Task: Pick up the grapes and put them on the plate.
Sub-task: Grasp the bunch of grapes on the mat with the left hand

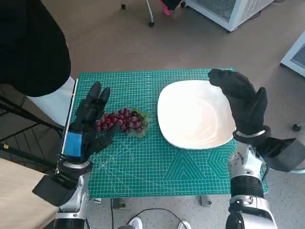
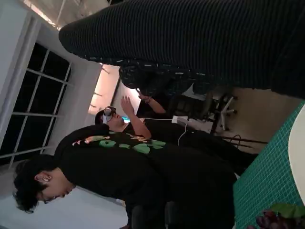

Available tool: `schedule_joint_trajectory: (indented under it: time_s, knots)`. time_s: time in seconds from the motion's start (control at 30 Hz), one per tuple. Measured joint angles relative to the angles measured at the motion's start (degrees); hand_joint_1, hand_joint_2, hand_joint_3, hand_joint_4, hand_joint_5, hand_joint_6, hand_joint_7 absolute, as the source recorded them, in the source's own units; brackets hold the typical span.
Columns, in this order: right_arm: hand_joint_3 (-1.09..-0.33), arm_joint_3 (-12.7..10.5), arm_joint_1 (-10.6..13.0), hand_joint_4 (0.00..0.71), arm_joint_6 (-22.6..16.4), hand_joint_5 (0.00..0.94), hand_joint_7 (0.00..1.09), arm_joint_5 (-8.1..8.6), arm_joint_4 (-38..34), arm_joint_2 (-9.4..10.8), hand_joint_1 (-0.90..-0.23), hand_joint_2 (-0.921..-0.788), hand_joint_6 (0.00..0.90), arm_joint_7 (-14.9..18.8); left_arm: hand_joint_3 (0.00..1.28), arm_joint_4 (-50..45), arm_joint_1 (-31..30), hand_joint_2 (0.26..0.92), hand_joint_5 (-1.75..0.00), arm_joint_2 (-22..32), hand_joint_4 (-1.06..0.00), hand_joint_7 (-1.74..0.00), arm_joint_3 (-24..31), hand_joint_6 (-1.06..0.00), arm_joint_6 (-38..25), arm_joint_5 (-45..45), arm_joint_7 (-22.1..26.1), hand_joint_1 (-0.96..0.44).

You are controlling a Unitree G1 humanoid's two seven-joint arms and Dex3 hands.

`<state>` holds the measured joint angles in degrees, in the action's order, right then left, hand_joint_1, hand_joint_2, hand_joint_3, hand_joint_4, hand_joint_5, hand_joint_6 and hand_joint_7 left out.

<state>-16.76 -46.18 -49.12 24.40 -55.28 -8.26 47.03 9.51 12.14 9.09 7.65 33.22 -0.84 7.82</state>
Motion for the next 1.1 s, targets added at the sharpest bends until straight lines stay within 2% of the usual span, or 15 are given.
schedule_joint_trajectory:
  time_s: [0.27,0.43,0.77,1.1]
  knots:
    - [-0.584,0.0,0.0,0.326,-0.1,0.000,0.00,0.00,0.0,-0.2,-0.596,-0.921,0.419,0.0,0.07,-6.0,0.0,0.911,0.00,4.1,-0.27,-0.03,-0.1,-0.31,-9.1,18.9,-7.5,-0.39]
    - [-0.584,0.0,0.0,0.327,0.0,0.000,0.00,-0.03,-0.1,-0.2,-0.596,-0.921,0.419,0.0,0.02,-10.9,0.4,0.875,0.00,7.0,-0.19,-0.01,-1.7,-0.28,-18.2,28.7,-7.9,-0.46]
    - [-0.583,0.1,0.0,0.326,0.2,0.000,0.00,-0.04,-0.2,-0.3,-0.595,-0.921,0.419,0.0,0.00,-17.8,2.8,0.780,0.00,9.0,-0.07,0.00,-8.3,-0.21,-39.1,39.6,1.6,-0.47]
    - [-0.583,0.0,-0.2,0.327,0.5,0.001,0.00,0.01,-0.6,-0.4,-0.596,-0.921,0.419,0.0,0.00,-13.5,11.5,0.743,0.00,8.9,-0.01,0.00,-16.8,-0.17,-54.9,48.5,9.7,-0.47]
